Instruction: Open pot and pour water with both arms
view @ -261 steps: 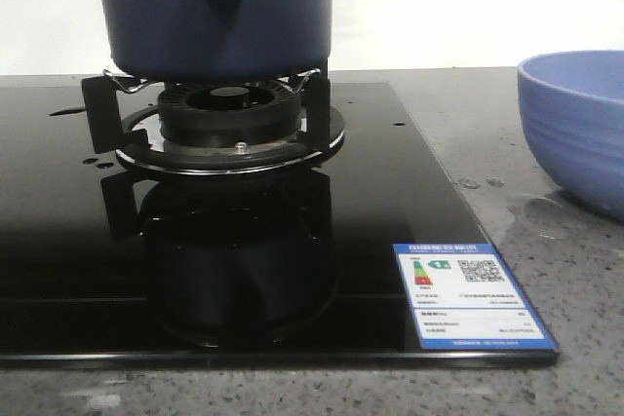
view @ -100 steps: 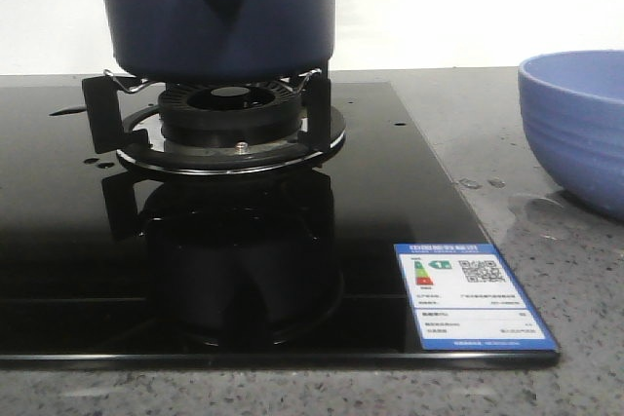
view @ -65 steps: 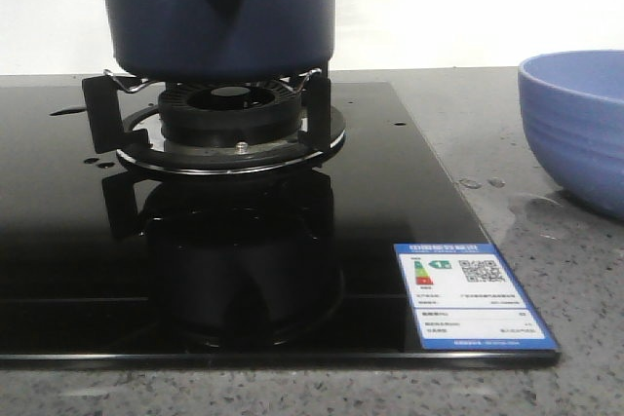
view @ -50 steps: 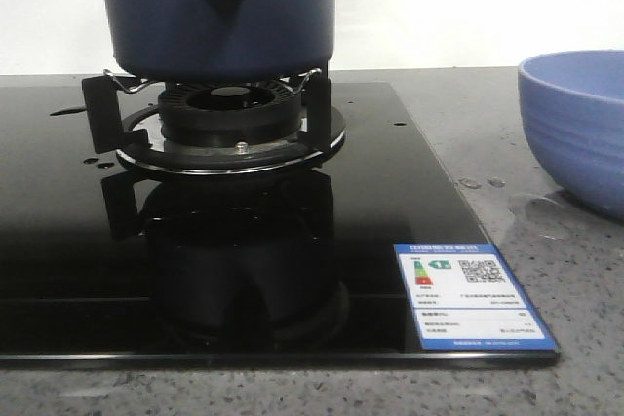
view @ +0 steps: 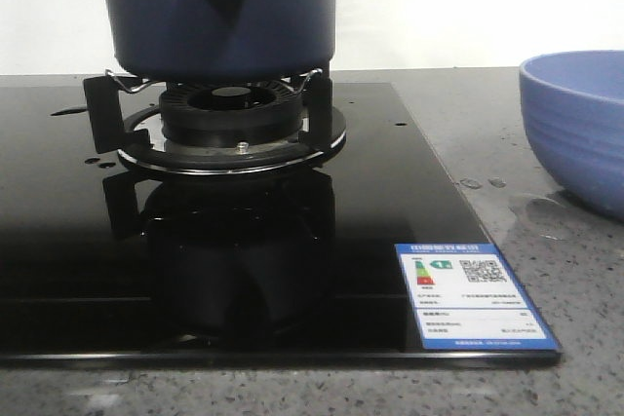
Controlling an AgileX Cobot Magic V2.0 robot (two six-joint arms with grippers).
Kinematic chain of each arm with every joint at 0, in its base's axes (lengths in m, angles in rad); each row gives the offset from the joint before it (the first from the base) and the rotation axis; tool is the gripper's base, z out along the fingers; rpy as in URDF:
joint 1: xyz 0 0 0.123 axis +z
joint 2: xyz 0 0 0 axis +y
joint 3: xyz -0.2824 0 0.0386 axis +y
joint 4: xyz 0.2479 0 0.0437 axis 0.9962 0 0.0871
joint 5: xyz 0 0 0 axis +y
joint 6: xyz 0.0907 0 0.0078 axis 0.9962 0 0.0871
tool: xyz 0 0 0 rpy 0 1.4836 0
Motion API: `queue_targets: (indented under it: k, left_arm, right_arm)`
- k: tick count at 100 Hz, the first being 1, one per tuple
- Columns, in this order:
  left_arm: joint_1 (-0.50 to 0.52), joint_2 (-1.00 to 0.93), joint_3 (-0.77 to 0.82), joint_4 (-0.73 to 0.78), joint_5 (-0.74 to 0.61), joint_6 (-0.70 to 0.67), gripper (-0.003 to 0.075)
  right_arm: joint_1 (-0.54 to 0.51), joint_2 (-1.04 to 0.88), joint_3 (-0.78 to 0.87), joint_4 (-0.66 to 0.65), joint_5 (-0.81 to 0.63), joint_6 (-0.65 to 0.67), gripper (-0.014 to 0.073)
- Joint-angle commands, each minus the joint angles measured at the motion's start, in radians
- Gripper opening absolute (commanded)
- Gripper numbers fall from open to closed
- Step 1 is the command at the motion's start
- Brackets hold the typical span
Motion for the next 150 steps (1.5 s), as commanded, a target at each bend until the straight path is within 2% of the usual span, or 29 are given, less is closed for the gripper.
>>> queue_targets:
  k: [1,22,41,61,84,101,109,120,128,150]
  left_arm:
    - [0.047,-0.134,0.04,-0.113,-0.016,-0.014,0.0191]
    - [0.152,-0.343,0.213,-0.112,-0.066,-0.086,0.019]
    - [0.16,-0.44,0.306,-0.112,-0.133,-0.086,0.0191]
    - [0.16,-0.451,0.327,-0.11,-0.156,-0.086,0.0191]
    - [0.153,-0.451,0.327,-0.11,-0.203,-0.086,0.0191]
    - [0.127,-0.451,0.327,-0.11,-0.21,-0.086,0.019]
    - [0.117,-0.451,0.327,-0.11,-0.216,-0.086,0.019]
    - [0.107,-0.451,0.327,-0.11,-0.23,-0.086,0.019]
    - [0.104,-0.451,0.327,-0.11,-0.232,-0.086,0.019]
    - [0.098,-0.451,0.327,-0.11,-0.234,-0.086,0.019]
  right_arm:
    - [0.003,0.016,-0.033,-0.006,-0.068,-0.009,-0.0063]
    - [0.036,0.032,-0.033,-0.009,-0.088,-0.009,-0.0063]
    - [0.045,0.124,-0.033,-0.013,-0.111,-0.017,-0.0063]
    - [0.045,0.268,-0.072,-0.028,-0.105,-0.055,-0.0061]
    - [0.043,0.405,-0.253,-0.109,-0.007,-0.055,-0.006]
    - [-0.002,0.494,-0.335,-0.132,0.039,-0.051,-0.0055]
    - [-0.029,0.529,-0.335,-0.13,0.037,-0.051,0.0002]
    - [-0.07,0.581,-0.335,-0.126,0.057,-0.051,0.0186]
    - [-0.084,0.605,-0.335,-0.118,0.061,-0.051,0.0276]
    - [-0.092,0.683,-0.332,-0.03,0.076,-0.051,0.028]
